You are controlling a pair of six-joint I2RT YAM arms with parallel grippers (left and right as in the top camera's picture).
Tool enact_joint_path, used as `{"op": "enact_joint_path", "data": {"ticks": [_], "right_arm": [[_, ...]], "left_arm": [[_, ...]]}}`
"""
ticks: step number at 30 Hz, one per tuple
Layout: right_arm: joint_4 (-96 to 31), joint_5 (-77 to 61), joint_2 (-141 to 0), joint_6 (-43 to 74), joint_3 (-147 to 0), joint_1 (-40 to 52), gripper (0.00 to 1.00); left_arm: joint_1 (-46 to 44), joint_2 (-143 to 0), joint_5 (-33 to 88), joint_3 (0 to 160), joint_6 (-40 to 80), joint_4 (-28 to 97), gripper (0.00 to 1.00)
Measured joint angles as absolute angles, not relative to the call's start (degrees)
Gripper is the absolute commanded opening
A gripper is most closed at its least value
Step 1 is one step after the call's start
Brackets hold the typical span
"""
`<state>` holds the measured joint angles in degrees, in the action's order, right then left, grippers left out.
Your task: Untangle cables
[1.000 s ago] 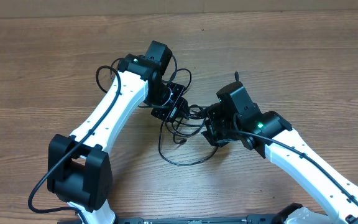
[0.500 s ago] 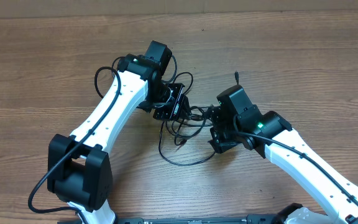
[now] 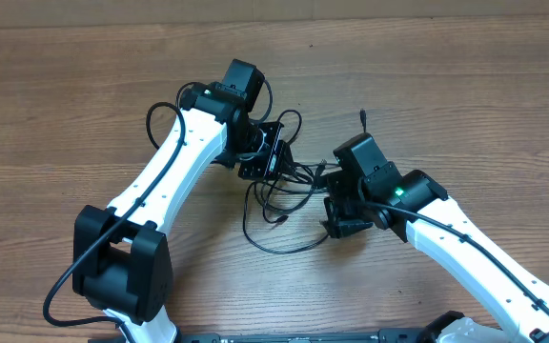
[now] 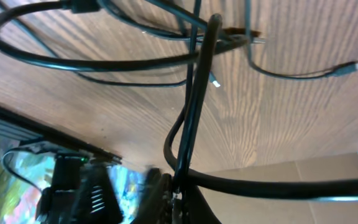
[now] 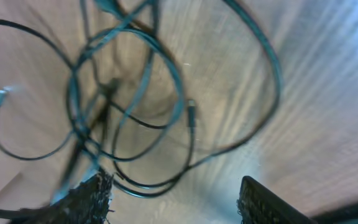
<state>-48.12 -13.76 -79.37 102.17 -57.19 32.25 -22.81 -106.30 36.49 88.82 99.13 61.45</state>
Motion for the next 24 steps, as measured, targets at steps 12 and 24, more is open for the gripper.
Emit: {"op": "enact_joint_path", "data": {"ticks": [12,24], "right_arm": [[-41.87,-16.58,-81.78,105.91,-57.19,32.29,0.69],[-35.94,-17.02,-86.91,112.09,-57.19,32.36,0.66]], "left_arm": [[-22.76,-106.30,35.70,88.82,99.11,61.28,0.04],[-22.76,-106.30,35.68,88.82,99.11,61.25,0.04]]}}
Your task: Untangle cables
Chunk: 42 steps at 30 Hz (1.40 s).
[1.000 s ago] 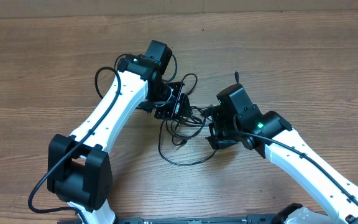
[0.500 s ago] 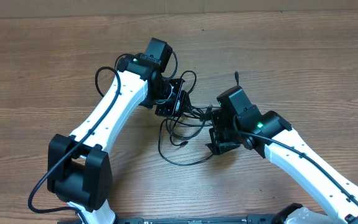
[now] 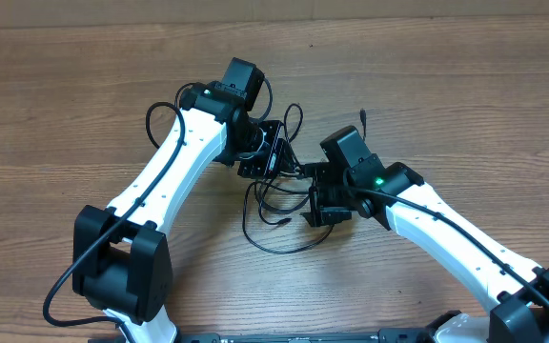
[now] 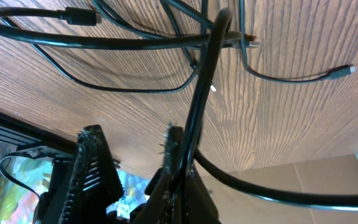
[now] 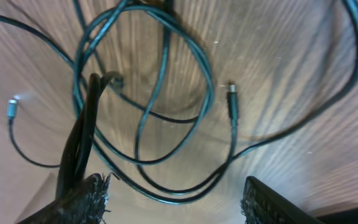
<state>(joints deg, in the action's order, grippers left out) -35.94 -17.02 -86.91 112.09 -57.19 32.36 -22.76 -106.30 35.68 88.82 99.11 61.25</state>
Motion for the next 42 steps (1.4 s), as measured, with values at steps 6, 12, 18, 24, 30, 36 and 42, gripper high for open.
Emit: {"op": "enact_joint_path", "data": {"ticks": [6,12,18,24,30,36,42], "right_arm": [[-35.88,-16.80,-86.91,110.89,-57.19,32.38,0.62],[-43.90,-16.75,-86.96,103.61,-57.19,32.38,0.61],[-45.04,-16.71,-86.96,98.94,-57.19,32.38,0.65],[-45.19,-16.56,-86.96,97.17,-57.19,32.38,0.67],[-46.57,-15.57,-86.96,95.48,-57.19,32.38,0.70],[-46.59,-15.29,-86.96,94.89,-57.19,32.38,0.72],[-47.55,-15.05,-86.96,94.56,-57.19,32.38,0.72]], "left_arm": [[-22.72,-106.30,34.98,88.82,99.09,61.89,0.05],[-22.72,-106.30,31.03,88.82,97.47,62.11,0.05],[-22.72,-106.30,24.34,88.82,92.29,62.13,0.38],[-22.74,-106.30,21.15,88.82,89.34,62.76,0.61],[-23.33,-106.30,18.28,88.82,85.23,69.76,0.62],[-27.44,-106.30,15.09,87.35,83.61,69.45,0.64],[-30.41,-106.52,13.23,80.86,84.77,61.80,0.32]]}}
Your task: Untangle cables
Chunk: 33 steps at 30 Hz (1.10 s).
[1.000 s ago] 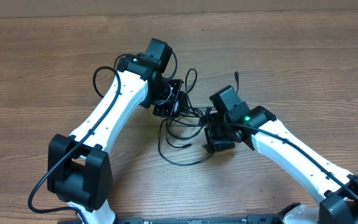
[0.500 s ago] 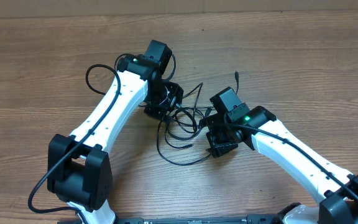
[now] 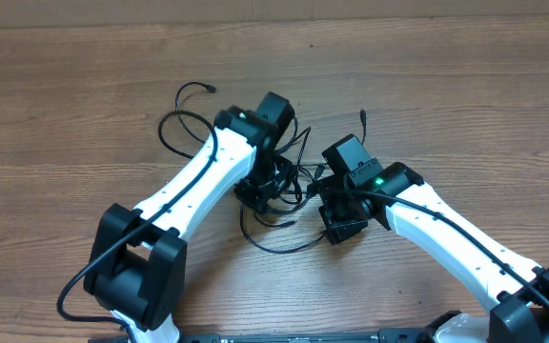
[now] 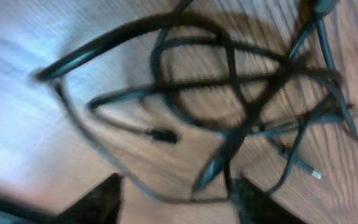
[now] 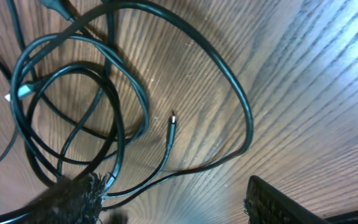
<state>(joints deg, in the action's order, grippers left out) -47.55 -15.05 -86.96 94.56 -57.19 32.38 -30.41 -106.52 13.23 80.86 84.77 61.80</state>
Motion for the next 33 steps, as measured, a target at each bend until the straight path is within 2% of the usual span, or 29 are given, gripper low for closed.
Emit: {"op": "enact_joint_path", "data": {"ticks": [2,3,7,10,14,16,20,25,31,33], "right_arm": [[-47.97,-14.98,-86.96,94.45,-57.19,32.38,0.72],[-48.23,-15.00,-86.96,94.43,-57.19,32.38,0.72],[-48.73,-15.05,-86.96,94.41,-57.19,32.38,0.73],[-49.76,-16.38,-86.96,93.89,-57.19,32.32,0.75],[-51.22,-20.69,-86.96,88.33,-57.19,31.55,0.74],[-53.12,-23.00,-86.96,84.51,-57.19,30.06,0.71],[-54.52,-27.51,-86.96,75.35,-57.19,25.26,0.71],[-49.89,-33.85,-86.96,63.11,-57.19,20.45,0.71],[-44.18,-36.95,-86.96,44.66,-57.19,22.20,0.72],[-44.12,-37.30,-86.96,39.09,-57.19,23.68,0.65]], "left_arm": [[-30.37,-106.78,12.97,77.47,85.69,57.69,0.18],[-30.35,-106.87,12.80,75.92,86.06,55.61,0.04],[-30.37,-107.15,12.80,72.23,86.65,48.34,0.04],[-30.35,-107.15,13.06,71.99,86.67,46.50,0.04],[-29.47,-107.15,16.71,72.03,87.26,46.06,0.04],[-28.51,-107.15,19.33,72.31,87.50,46.44,0.05],[-25.76,-106.80,24.91,73.10,88.12,47.79,0.04],[-21.87,-104.66,32.36,73.23,89.78,51.86,0.05],[-18.09,-103.92,43.48,73.45,95.33,52.25,0.05],[-16.93,-103.92,45.80,73.45,97.91,52.29,0.05]]}}
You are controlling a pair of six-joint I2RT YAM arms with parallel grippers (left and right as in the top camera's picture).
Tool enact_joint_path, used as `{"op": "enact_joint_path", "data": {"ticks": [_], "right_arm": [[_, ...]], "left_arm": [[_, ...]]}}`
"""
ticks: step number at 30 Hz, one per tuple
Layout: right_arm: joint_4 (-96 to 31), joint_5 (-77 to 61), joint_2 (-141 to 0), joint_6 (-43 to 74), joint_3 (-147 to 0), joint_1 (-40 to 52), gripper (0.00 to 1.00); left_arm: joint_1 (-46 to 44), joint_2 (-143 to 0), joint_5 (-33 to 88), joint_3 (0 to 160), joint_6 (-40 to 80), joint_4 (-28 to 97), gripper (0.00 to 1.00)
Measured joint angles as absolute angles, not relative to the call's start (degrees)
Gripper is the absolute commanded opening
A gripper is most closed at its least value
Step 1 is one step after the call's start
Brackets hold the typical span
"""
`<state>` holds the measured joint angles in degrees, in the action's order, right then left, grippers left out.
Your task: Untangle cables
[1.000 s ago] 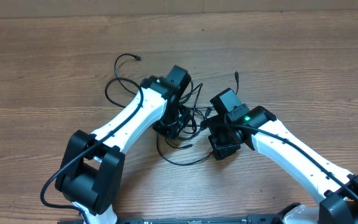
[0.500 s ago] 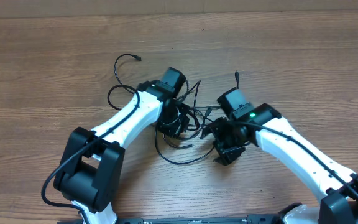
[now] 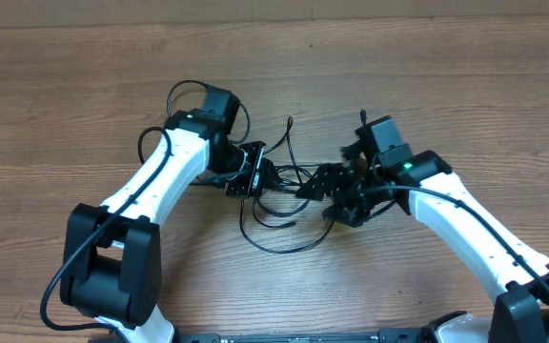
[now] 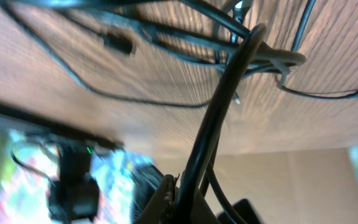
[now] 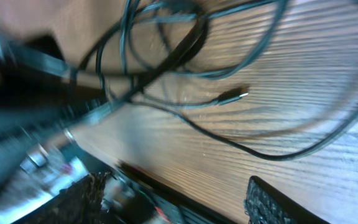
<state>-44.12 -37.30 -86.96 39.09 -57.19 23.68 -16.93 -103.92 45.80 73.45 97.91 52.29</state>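
Note:
A tangle of thin black cables [image 3: 276, 188] lies on the wooden table [image 3: 65, 86] between my two arms. My left gripper [image 3: 252, 174] is at the tangle's left edge, shut on a thick black cable [image 4: 224, 109] that runs up out of its jaws [image 4: 178, 190] across the other strands. My right gripper [image 3: 336, 193] is at the tangle's right edge, tilted toward it. In the right wrist view its fingers [image 5: 271, 200] stand apart with only bare wood between them, and a cable end with a metal plug [image 5: 234, 96] lies ahead.
One cable loop [image 3: 184, 93] lies behind the left wrist. Loose cable ends stick up at the back [image 3: 289, 122] and beside the right wrist [image 3: 362, 115]. A wide slack loop [image 3: 282, 250] reaches toward the front edge.
My left gripper was open over the middle of the tangle; now it is shut on a thick cable further left. My right gripper has shifted right and tilted toward the tangle, still open.
First my left gripper was shut on a cable at the tangle's back left, the right open to the right. Then the right stood closer in. Later the left was open over the tangle's middle. Now it grips a cable again.

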Motion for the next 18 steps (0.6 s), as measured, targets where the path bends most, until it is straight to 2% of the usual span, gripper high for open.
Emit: {"op": "enact_joint_path", "data": {"ticks": [3,5,7,9,10,18], "right_arm": [[-43.90,-36.49,-86.96,33.58,-57.19,25.71,0.63],[-43.64,-34.79,-86.96,31.46,-57.19,26.65,0.55],[-43.20,-32.29,-86.96,31.20,-57.19,26.89,0.32],[-41.89,-29.50,-86.96,33.15,-57.19,26.87,0.15],[-40.64,-28.58,-86.96,34.57,-57.19,26.79,0.11],[-24.88,-26.94,-86.96,41.52,-57.19,25.98,0.23]], "left_arm": [[-15.25,-103.92,46.92,73.45,101.14,52.29,0.04],[-14.13,-103.92,46.26,73.45,102.65,52.29,0.05],[-13.45,-103.92,44.03,73.45,103.22,52.31,0.04],[-13.08,-103.92,40.60,73.45,102.28,52.29,0.05],[-13.08,-103.92,38.96,73.45,101.19,52.27,0.04],[-13.52,-103.92,27.70,73.45,83.48,52.25,0.04]]}}
